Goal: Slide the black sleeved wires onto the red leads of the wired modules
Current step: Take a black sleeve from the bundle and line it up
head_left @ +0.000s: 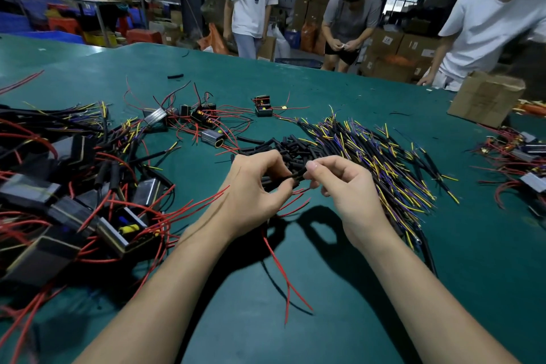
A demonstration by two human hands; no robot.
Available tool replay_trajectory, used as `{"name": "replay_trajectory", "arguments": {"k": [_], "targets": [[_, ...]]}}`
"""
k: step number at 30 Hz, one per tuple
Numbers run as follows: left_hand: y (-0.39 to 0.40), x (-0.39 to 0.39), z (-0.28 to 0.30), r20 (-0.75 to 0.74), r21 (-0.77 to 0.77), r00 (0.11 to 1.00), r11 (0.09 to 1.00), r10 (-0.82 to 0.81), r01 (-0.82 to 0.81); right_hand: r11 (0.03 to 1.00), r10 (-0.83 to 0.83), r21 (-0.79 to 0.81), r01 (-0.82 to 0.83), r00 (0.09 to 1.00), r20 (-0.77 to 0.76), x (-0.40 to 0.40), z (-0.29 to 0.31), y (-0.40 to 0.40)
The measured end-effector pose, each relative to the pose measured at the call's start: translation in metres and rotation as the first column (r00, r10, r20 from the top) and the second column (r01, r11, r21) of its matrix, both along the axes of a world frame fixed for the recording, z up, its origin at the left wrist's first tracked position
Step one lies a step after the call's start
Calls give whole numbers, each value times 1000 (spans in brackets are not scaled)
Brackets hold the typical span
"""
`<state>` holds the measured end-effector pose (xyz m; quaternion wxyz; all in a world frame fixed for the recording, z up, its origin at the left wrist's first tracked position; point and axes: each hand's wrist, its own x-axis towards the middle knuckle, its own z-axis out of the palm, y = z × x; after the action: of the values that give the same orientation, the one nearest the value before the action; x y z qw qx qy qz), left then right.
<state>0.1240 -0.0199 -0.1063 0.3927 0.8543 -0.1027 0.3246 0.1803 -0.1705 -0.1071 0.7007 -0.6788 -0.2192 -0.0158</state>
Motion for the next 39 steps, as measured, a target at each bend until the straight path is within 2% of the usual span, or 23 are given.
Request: {"name": "replay_trajectory", "arguments": {"k": [3, 10, 13, 17, 21, 24, 26, 28, 30, 32, 37, 39], "targets": [[2, 0, -1, -30, 35, 1000, 999, 8, -7, 1000, 1, 0, -1, 999, -45, 1, 1, 0], [-7, 5, -8, -2, 29, 1000, 1000, 9, -9, 999, 32, -21, -32, 999, 0, -2, 2, -1], [-8, 5, -11, 18, -25, 999, 999, 31, -30, 1000, 15, -12, -15, 1000, 0, -3, 5, -1], [-10, 4, -12, -5, 2, 999, 999, 52, -52, 1000, -24, 8, 24, 999, -22, -2, 2, 1], [-7, 2, -15, -60, 62, 984, 985, 166, -163, 999, 18, -36, -19, 1000, -20, 4, 3, 1], [-1, 4, -16, -77, -26, 967, 969, 243, -246, 994, -93, -57, 89, 993, -74, 22, 7, -2], [1, 6, -15, -85, -73, 964, 963, 253, -260, 937, -164, -302, 176, 984, 63, 35, 2, 3], [2, 6, -14, -79, -85, 969, 967, 233, -240, 785, -122, -582, 212, 974, 190, 44, -3, 12], [2, 5, -14, -68, -107, 977, 973, 200, -207, 633, -79, -739, 231, 969, 235, 51, -7, 21], [2, 5, -15, -65, -137, 981, 973, 180, -188, 561, -89, -785, 261, 963, 256, 55, -6, 27], [3, 7, -16, -58, -139, 993, 984, 106, -114, 549, -167, -780, 300, 954, 249, 50, -5, 31], [3, 7, -17, -31, -109, 996, 990, 83, -86, 572, -230, -749, 335, 942, 246, 48, -5, 29]]}}
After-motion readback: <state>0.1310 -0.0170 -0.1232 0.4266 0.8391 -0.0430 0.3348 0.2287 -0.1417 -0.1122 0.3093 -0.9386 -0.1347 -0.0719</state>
